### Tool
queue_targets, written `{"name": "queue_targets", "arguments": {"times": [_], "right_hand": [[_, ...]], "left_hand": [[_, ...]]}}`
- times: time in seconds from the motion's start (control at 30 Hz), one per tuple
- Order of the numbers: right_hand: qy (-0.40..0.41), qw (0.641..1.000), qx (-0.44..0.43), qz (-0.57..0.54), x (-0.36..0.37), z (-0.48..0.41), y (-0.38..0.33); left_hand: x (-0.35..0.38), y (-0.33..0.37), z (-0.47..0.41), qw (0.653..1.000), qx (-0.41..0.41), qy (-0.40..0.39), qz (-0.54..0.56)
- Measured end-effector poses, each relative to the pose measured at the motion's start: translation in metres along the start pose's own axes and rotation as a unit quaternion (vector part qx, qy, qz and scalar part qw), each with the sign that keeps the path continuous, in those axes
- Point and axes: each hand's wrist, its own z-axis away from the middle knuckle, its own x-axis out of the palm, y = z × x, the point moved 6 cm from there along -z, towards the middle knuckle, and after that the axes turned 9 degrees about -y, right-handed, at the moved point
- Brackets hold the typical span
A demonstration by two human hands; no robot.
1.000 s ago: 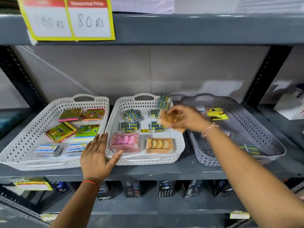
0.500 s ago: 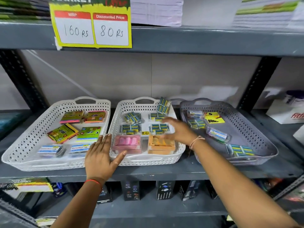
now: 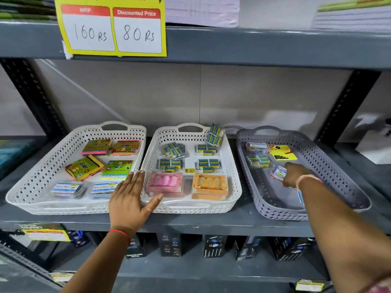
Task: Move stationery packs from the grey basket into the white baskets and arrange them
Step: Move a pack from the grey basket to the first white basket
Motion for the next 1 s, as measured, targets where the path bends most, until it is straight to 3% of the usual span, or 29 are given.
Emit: {"name": "queue_targets", "arguments": {"times": [0.2,0.3,0.43,0.67,0.9,1.0], "right_hand": [[0.136,0.978,-0.031,-0.157,-0.043,0.026,-0.024],[0.195,0.961,-0.105,-0.164,-0.065,0.047,-0.070],[0.205,0.938,-0.223,-0.167,-0.072,0.075,-0.153],[0.122,0.912,-0.354,-0.170,-0.033,0.109,-0.300],[0.035,0.868,-0.464,-0.176,0.005,0.145,-0.434],[-0.004,0.850,-0.498,-0.169,0.030,0.160,-0.482]], "left_hand": [[-0.004,0.000,0.001,1.000,0.002,0.012,0.000],[-0.010,-0.002,0.003,1.000,0.017,0.016,0.015],[-0.037,-0.040,0.010,0.998,0.003,0.049,0.026],[-0.088,-0.188,0.036,0.974,-0.162,0.134,0.087],[-0.075,-0.252,0.039,0.966,-0.200,0.043,0.158],[-0.067,-0.263,0.040,0.960,-0.209,0.048,0.182]]}}
